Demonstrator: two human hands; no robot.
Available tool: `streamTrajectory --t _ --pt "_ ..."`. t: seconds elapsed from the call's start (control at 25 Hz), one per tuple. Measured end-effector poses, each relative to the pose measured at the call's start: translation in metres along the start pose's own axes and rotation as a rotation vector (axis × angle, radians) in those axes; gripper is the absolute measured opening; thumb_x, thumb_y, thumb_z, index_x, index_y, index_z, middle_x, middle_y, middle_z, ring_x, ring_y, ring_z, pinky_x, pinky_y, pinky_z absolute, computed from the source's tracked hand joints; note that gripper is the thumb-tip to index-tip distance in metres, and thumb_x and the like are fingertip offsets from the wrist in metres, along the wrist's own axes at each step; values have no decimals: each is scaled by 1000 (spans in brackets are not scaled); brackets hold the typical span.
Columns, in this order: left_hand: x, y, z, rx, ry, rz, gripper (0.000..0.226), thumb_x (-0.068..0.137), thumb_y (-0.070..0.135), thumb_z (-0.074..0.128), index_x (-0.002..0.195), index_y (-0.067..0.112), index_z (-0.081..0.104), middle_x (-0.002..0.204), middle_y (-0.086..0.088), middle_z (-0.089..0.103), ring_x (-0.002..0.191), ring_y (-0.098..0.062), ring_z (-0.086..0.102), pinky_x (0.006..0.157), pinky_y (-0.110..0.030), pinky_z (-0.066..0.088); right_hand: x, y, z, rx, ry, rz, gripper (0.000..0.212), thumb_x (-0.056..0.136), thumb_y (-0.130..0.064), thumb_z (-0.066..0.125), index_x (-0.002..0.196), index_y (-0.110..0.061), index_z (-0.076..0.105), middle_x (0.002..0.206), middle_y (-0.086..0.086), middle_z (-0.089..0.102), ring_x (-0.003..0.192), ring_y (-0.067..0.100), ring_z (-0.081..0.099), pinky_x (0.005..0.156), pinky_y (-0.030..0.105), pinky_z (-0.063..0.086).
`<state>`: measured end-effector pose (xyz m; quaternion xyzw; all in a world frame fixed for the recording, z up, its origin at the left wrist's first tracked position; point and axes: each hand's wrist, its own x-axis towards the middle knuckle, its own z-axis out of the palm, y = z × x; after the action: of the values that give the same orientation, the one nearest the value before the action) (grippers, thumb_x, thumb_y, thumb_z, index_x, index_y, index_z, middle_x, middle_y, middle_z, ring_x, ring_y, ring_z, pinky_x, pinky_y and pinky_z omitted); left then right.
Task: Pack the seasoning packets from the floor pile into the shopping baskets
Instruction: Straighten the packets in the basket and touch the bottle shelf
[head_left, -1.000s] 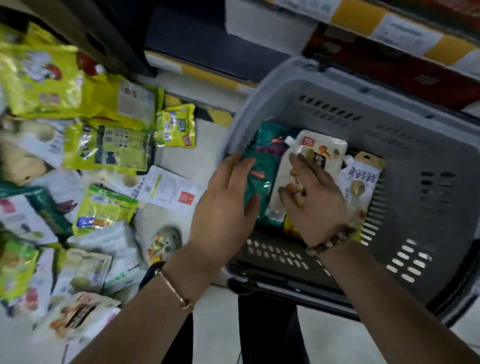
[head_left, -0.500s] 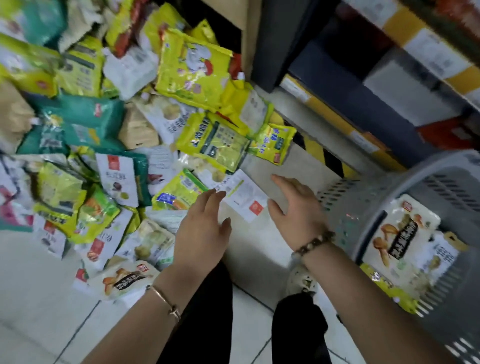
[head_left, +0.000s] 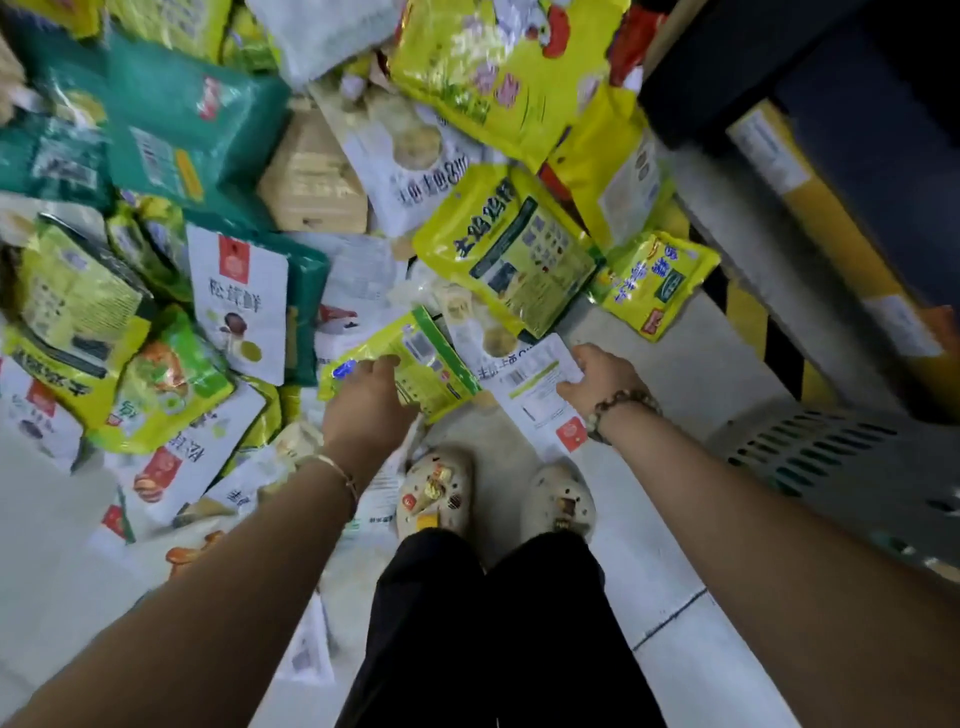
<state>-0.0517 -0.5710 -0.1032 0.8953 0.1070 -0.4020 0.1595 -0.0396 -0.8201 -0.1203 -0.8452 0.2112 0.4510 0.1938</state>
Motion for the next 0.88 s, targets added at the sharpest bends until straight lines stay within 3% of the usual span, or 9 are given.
streamTrajectory --t 0.16,0.28,0.4,0.52,0.64,0.72,0.76,0.88 --pt "48 -17 27 127 75 -43 71 78 31 74 135 8 39 133 -20 42 120 -39 42 94 -50 41 47 27 33 103 8 127 62 80 -33 70 133 -14 45 133 13 51 121 33 48 96 42 45" --pt "70 -26 40 66 199 -68 87 69 36 80 138 11 35 132 -20 43 120 -39 42 96 -50 35 63 42 55 104 7 159 84 69 -40 79 135 -10 37 138 15 43 126 34 43 99 45 41" --pt "87 -36 41 128 260 -48 84 61 45 83 127 10 45 123 -20 52 114 -38 47 93 -47 34 72 44 77 -23 66 185 95 61 -51 80 133 -12 34 137 14 41 127 32 40 99 47 40" --pt "94 -42 33 29 194 -31 62 58 46 85 100 17 50 92 -7 61 89 -32 58 70 -38 41 76 40 89 -95 83 168 76 64 -55 76 121 -12 50 128 15 50 119 32 48 94 44 42" --pt "86 -41 26 13 130 55 42 67 44 80 78 23 46 68 3 51 71 -26 52 55 -30 30 69 38 91 199 48 87 35 75 -38 74 89 -17 51 111 15 59 106 30 55 85 38 47" --pt "78 -37 21 26 91 115 33 74 40 75 82 18 51 81 -9 60 79 -32 58 60 -31 33 52 38 85 292 68 35 40 78 -32 73 69 -22 36 84 7 55 90 22 54 74 33 44" --pt "71 -34 17 44 77 137 33 78 39 73 87 14 53 89 -15 63 85 -36 59 63 -33 34 43 38 81 312 84 16 43 78 -30 73 65 -22 33 80 5 53 85 21 52 70 33 43" --pt "50 -16 0 116 99 210 40 86 37 65 102 4 50 99 -25 63 91 -44 58 66 -39 38 14 41 61 456 152 4 24 78 -24 72 76 -21 49 95 7 65 83 20 56 68 29 43"
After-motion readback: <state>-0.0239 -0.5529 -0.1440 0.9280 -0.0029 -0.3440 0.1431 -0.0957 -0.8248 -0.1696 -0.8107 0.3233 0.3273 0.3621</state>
